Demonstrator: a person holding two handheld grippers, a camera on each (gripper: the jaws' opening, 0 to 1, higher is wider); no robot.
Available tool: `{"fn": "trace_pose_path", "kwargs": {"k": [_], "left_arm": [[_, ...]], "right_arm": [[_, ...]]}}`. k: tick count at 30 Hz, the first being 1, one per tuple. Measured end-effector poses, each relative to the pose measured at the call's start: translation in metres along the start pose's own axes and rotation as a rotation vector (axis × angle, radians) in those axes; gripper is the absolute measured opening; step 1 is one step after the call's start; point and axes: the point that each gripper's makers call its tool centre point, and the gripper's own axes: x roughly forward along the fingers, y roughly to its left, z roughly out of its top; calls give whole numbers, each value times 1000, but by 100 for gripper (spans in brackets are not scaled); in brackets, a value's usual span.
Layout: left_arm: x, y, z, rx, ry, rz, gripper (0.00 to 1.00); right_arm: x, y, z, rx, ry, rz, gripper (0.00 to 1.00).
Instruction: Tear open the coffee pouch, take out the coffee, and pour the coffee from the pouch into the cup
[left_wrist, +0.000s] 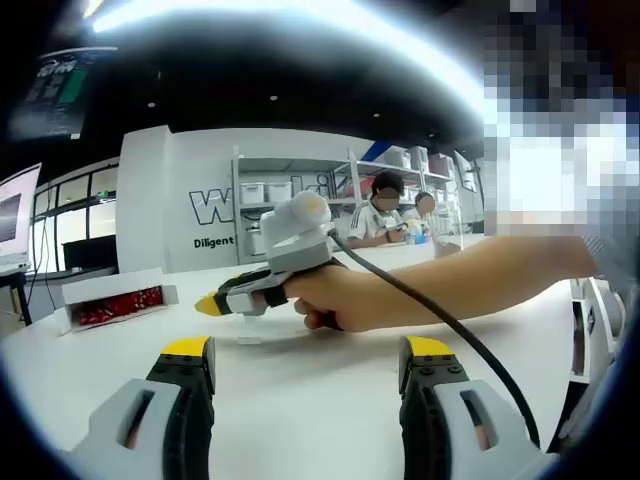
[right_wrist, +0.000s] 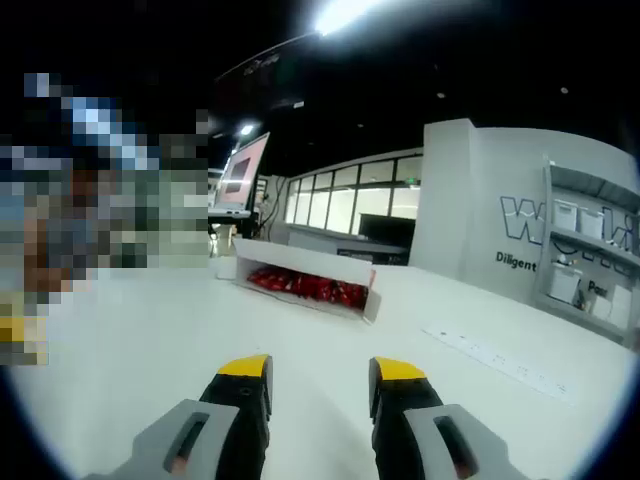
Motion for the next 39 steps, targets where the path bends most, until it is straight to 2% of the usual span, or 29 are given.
{"fn": "trace_pose_path", "kwargs": {"k": [20,39], "left_arm": [[1,3,1,-2,0,10,76],[0,3,1,4,-1,10,75]], "right_arm": [[15,-11,2,18,-5,-9,39],[30,-12,0,23,6,5,39]]}}
